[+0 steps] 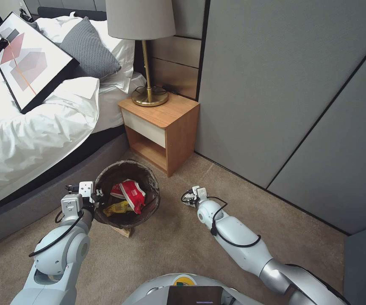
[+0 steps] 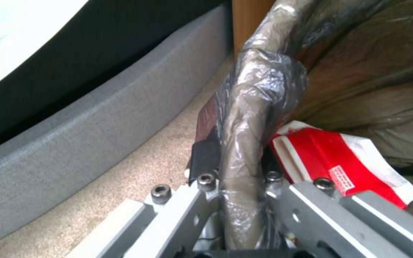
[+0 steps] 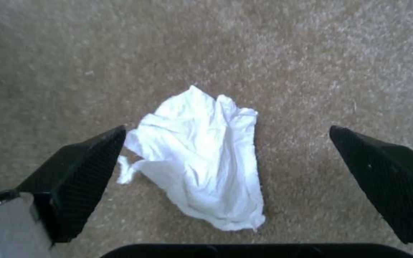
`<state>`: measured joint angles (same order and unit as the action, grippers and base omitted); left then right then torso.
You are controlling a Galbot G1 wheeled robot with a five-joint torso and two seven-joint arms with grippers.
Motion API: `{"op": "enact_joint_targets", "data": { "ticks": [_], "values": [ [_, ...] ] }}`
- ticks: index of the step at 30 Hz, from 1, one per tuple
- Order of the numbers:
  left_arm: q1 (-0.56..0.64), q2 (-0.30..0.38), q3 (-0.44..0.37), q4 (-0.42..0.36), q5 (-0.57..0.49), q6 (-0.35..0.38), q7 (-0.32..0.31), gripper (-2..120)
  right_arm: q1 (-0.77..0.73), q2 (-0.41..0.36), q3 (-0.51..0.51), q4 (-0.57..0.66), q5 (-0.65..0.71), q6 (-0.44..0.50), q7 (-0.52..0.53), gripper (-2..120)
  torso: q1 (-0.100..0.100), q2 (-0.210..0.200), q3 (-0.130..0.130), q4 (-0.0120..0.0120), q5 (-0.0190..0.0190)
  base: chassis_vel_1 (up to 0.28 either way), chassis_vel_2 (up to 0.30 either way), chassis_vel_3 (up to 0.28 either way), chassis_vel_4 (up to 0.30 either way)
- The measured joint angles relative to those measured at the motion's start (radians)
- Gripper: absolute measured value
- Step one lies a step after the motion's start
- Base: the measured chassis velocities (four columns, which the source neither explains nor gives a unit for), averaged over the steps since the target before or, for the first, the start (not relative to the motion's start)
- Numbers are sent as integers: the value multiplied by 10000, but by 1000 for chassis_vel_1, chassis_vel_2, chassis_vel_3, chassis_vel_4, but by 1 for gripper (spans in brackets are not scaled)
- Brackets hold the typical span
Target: Pick up the trash bin, then pick up the garbage from the floor and place it into the trash bin.
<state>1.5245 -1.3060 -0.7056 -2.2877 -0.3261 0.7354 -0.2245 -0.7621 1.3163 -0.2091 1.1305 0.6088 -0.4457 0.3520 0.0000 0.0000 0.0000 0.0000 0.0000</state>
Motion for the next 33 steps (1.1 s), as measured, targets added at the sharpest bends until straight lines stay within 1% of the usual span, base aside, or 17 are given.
{"op": "enact_joint_targets", "data": {
  "ticks": [5,18,33],
  "values": [
    [-26,-33,0,27,-1,0,5,0,186,145,-47,-512,-167,75,-114,100,0,0,0,0,0,0,0,0,0],
    [-56,-38,-52,79,-15,0,23,0,21,285,-212,-726,-335,116,-185,100,0,0,0,-1,0,0,0,0,0],
    [-50,-78,-72,147,-6,0,37,0,232,447,-226,-1430,-571,250,-574,100,0,0,0,0,1,0,0,0,0]
  ]
}}
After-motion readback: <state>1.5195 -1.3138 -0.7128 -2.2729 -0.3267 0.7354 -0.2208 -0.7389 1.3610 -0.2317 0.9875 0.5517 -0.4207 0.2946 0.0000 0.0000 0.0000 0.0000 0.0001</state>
